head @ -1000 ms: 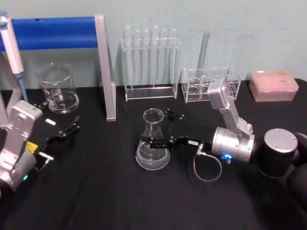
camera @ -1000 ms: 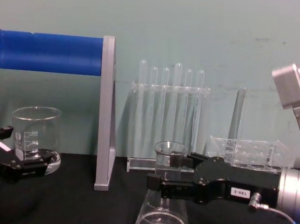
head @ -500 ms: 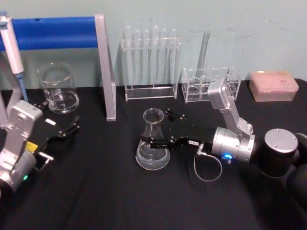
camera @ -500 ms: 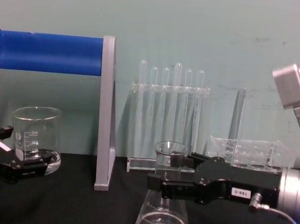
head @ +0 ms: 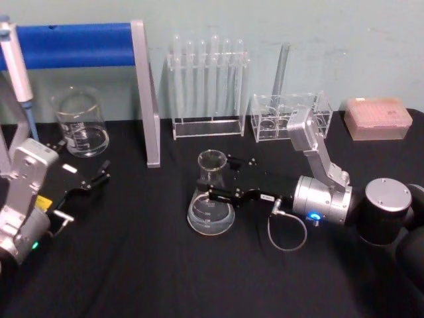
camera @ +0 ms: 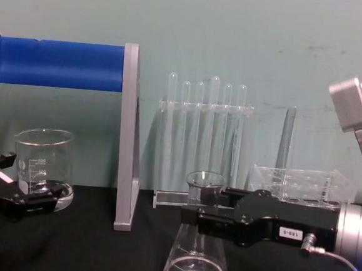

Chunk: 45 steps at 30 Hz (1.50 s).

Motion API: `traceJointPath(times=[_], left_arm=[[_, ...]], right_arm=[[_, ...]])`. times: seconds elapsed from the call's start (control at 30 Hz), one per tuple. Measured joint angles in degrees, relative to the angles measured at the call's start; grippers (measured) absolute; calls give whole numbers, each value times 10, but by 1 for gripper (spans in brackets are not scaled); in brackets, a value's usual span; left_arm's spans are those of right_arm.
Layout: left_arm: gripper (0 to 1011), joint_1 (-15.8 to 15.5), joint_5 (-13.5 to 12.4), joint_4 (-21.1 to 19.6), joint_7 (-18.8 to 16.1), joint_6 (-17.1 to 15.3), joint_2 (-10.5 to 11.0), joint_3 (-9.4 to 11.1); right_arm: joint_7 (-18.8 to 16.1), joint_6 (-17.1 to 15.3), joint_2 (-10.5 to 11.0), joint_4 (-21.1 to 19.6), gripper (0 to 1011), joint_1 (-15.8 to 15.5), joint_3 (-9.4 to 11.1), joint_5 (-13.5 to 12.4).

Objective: Grasp the erlenmeyer flask with one hand, shake it three times, then place it back.

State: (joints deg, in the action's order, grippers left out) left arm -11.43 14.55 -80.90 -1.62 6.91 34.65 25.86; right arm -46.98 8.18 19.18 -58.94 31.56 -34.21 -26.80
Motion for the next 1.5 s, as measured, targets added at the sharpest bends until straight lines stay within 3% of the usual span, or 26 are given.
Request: traceJointPath(times=[0.27, 0.67, 0.9, 1.23, 1.3, 1.33, 1.5], left_arm=[[1001, 0, 0, 0, 0, 0, 0, 0], [1001, 0, 0, 0, 0, 0, 0, 0], [1001, 0, 0, 0, 0, 0, 0, 0], [1001, 0, 0, 0, 0, 0, 0, 0], [1001, 0, 0, 0, 0, 0, 0, 0], [1001, 0, 0, 0, 0, 0, 0, 0], [1001, 0, 0, 0, 0, 0, 0, 0]], right_arm=[[0, 0, 0, 0, 449, 0, 0, 0], [0, 0, 0, 0, 449, 0, 0, 0], [12, -24, 6, -17, 449, -5, -1, -2], [70, -62, 24, -118, 449, -39, 32, -31], [93, -66, 28, -149, 449, -49, 42, -35], [128, -69, 33, -192, 449, -63, 59, -39], [195, -70, 37, -253, 449, -88, 88, -33]])
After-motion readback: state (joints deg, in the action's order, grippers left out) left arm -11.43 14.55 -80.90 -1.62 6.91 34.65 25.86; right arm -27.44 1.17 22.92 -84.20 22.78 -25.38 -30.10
